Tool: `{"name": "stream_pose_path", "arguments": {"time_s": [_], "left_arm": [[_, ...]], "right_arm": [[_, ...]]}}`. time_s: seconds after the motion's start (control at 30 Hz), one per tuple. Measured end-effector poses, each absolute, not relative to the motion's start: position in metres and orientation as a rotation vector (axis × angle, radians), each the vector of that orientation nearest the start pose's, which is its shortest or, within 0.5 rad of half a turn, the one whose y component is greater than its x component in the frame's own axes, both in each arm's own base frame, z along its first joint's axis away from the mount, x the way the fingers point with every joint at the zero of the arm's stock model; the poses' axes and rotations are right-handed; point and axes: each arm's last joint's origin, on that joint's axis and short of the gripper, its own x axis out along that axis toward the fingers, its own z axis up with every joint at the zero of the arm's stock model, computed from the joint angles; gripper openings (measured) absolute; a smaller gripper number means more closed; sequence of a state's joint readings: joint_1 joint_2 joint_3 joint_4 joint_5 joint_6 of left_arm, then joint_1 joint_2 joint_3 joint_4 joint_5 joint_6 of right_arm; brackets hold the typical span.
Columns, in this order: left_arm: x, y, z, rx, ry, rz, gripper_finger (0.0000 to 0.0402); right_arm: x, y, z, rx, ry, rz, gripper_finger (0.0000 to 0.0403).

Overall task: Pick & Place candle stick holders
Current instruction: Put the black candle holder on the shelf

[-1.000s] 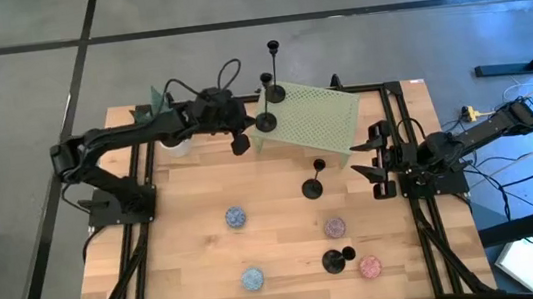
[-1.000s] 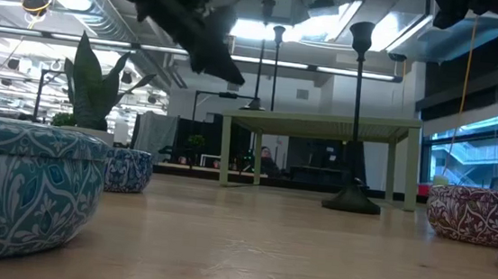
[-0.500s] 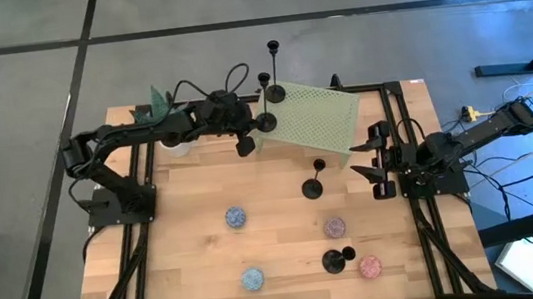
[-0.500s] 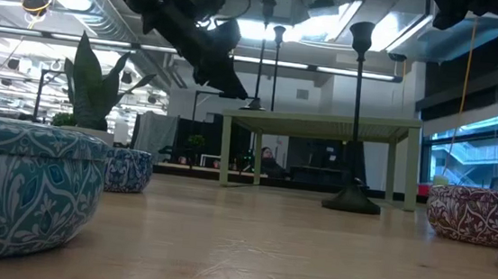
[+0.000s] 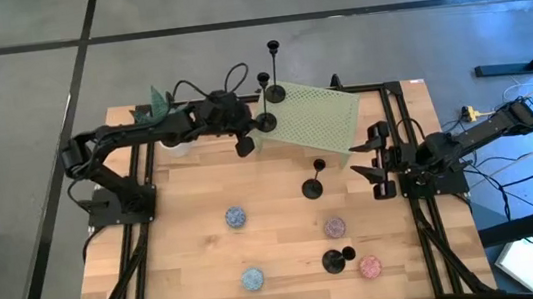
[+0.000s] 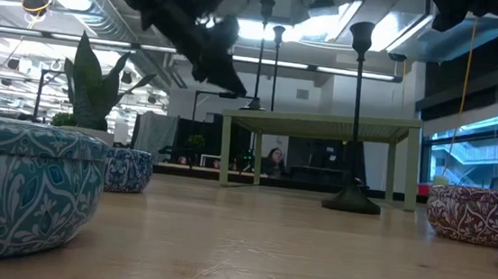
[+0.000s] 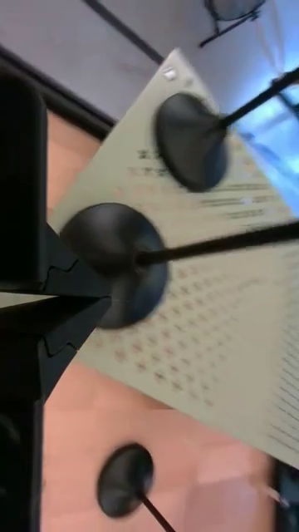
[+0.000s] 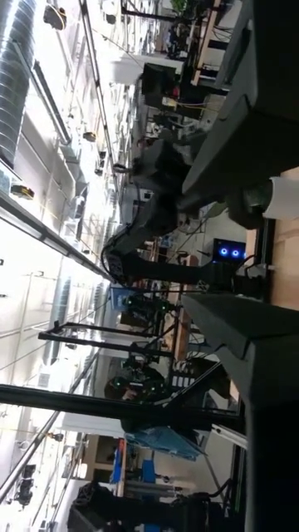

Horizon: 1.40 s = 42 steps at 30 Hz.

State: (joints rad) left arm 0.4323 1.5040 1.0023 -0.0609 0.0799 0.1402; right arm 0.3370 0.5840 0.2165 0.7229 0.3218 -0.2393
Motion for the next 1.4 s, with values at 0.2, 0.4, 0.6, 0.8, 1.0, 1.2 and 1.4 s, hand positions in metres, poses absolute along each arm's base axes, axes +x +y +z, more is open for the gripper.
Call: {"name": "stream_pose_path", "arguments": {"time_s": [0.2,0.4,0.6,0.8,1.0,1.2,1.4], "left_arm": [[0.279,0.111,0.287,0.024,0.495,0.265,0.0001],[0.249,0.077,0.326,0.088,0.401,0.191,0.0001],[0.221,0.042,0.354,0.148,0.276,0.083,0.0004],[0.191,0.019,0.337,0.172,0.169,-0.051,0.0005],[0.169,0.013,0.303,0.170,0.057,-0.054,0.0005],[0.157,0.013,0.295,0.177,0.006,-0.040,0.0006],[0.155,0.012,0.297,0.146,-0.004,-0.037,0.0006]], "right_arm": [[0.139,0.039,0.246,-0.109,-0.298,-0.023,0.0209],[0.144,0.037,0.240,-0.039,-0.240,-0.140,0.0209],[0.149,0.039,0.226,0.033,-0.123,-0.110,0.0209],[0.156,0.037,0.217,0.094,-0.053,-0.133,0.0209],[0.164,0.032,0.206,0.112,0.012,-0.170,0.0209],[0.172,0.026,0.204,0.140,0.036,-0.189,0.0209],[0.185,0.021,0.210,0.137,0.059,-0.121,0.0209]]}}
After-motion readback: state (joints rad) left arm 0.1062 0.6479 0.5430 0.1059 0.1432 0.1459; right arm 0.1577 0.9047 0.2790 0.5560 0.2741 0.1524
